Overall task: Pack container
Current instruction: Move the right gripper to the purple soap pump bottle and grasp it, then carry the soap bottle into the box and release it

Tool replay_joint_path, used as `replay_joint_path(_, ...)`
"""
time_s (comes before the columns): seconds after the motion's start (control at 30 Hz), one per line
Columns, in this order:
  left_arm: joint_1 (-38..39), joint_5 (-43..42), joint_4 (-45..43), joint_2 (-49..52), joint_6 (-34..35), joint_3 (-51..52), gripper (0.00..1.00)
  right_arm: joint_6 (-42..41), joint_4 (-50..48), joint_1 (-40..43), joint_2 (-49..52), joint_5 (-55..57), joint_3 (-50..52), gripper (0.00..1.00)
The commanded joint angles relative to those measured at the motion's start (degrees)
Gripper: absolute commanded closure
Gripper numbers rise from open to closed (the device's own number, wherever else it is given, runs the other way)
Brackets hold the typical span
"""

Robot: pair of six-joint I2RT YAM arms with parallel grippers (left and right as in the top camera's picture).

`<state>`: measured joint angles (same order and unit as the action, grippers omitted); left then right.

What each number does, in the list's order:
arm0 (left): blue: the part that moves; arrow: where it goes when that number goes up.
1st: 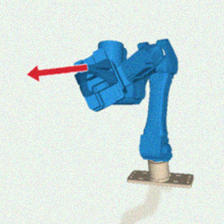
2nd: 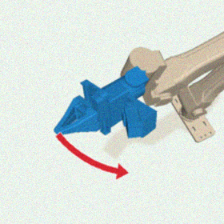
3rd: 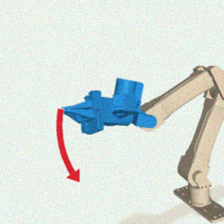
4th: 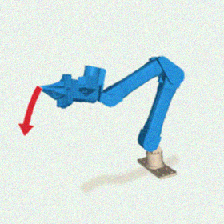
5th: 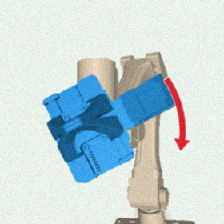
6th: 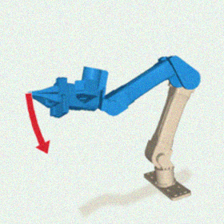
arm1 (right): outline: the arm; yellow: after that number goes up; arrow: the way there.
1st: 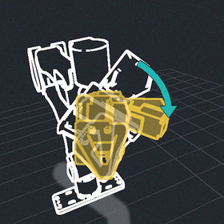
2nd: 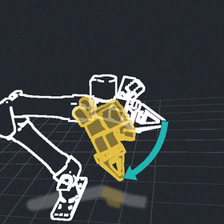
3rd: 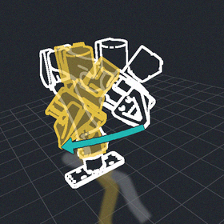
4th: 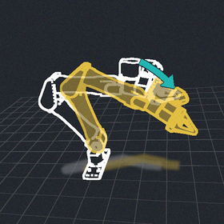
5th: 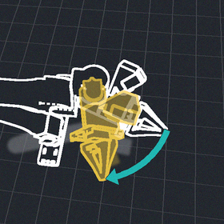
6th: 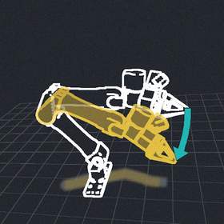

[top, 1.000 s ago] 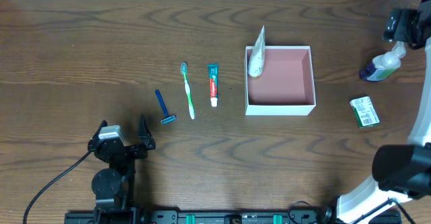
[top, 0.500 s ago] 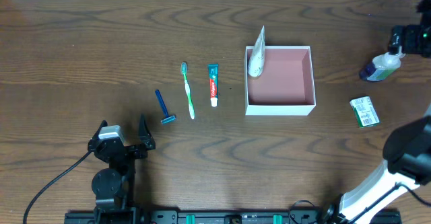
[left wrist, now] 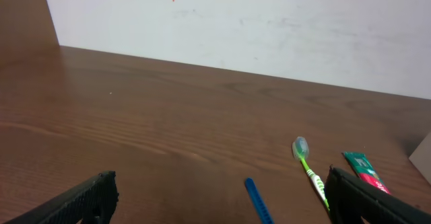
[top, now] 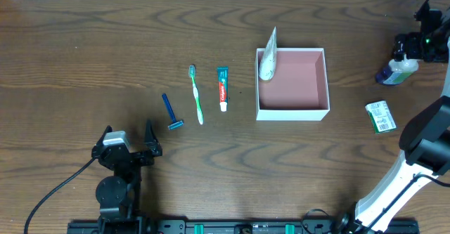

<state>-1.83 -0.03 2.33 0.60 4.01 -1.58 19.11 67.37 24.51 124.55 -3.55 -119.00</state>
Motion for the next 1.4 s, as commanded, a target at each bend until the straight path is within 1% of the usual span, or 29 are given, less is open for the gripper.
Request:
replay_joint_path(0.0,-0.26,0.66,1.81,-0.26,-0.81,1.36,0.02,-0.55,-0.85,-0.2,-0.02,-1.44,0.04,0.1)
replay_joint_path(0.1,-0.26,0.66,1.81,-0.26,-0.81,1.36,0.02,-1.51,-0.96,-0.35,-0.02,-1.44,0.04,0.12)
replay_joint_path(0.17,-0.26,0.66,1.81,-0.26,-0.81,1.36,0.02,-1.51,-1.03,-0.42,-0.02,-1.42,0.04,0.16)
replay_joint_path(0.33,-0.26,0.66,1.81,-0.26,-0.81,1.36,0.02,-1.51,-0.81,-0.46,-0.02,-1.42,0.04,0.26)
replay_joint_path(0.43,-0.26,0.66,1.81,-0.26,-0.81,1.36,0.02,-1.53,-0.76,-0.46,-0.02,-1.42,0.04,0.36)
replay_joint_path(0.53,-0.26,0.66,1.81,-0.26,-0.81,1.36,0.02,-1.53,-0.76,-0.48,-0.02,-1.42,0.04,0.36)
replay_joint_path(0.6,-0.26,0.66,1.81,-0.26,-0.81,1.36,0.02,-1.81,-0.76,-0.46,-0.02,-1.42,0.04,0.41)
replay_joint_path(0.67,-0.26,0.66,1.81,-0.26,-0.81,1.36,0.02,-1.95,-0.74,-0.42,-0.02,-1.4,0.04,0.49)
replay_joint_path(0.83,-0.26,0.66,1.81,-0.26,-0.81,1.36,0.02,-2.32,-0.79,-0.46,-0.02,-1.4,0.04,0.53)
replay_joint_path(0.93,-0.26,0.66,1.81,-0.26,-0.81,1.36,0.02,-2.82,-0.79,-0.46,-0.02,-1.4,0.04,0.58)
replay_joint_path(1.0,-0.26,0.66,1.81,-0.26,-0.81,1.36,0.02,-2.99,-0.74,-0.46,-0.02,-1.4,0.04,0.65)
replay_joint_path(1.13,-0.26,0.66,1.81,-0.26,-0.81,1.36,0.02,-4.13,-0.74,-0.46,-0.04,-1.38,0.04,0.66)
replay_joint_path(1.3,-0.26,0.66,1.81,-0.26,-0.81,1.36,0.02,-4.33,-0.79,-0.48,-0.07,-1.42,0.02,0.73)
replay_joint_path(1.37,-0.26,0.66,1.81,-0.26,-0.81,1.36,0.02,-4.31,-0.98,-0.55,-0.17,-1.4,-0.24,0.73)
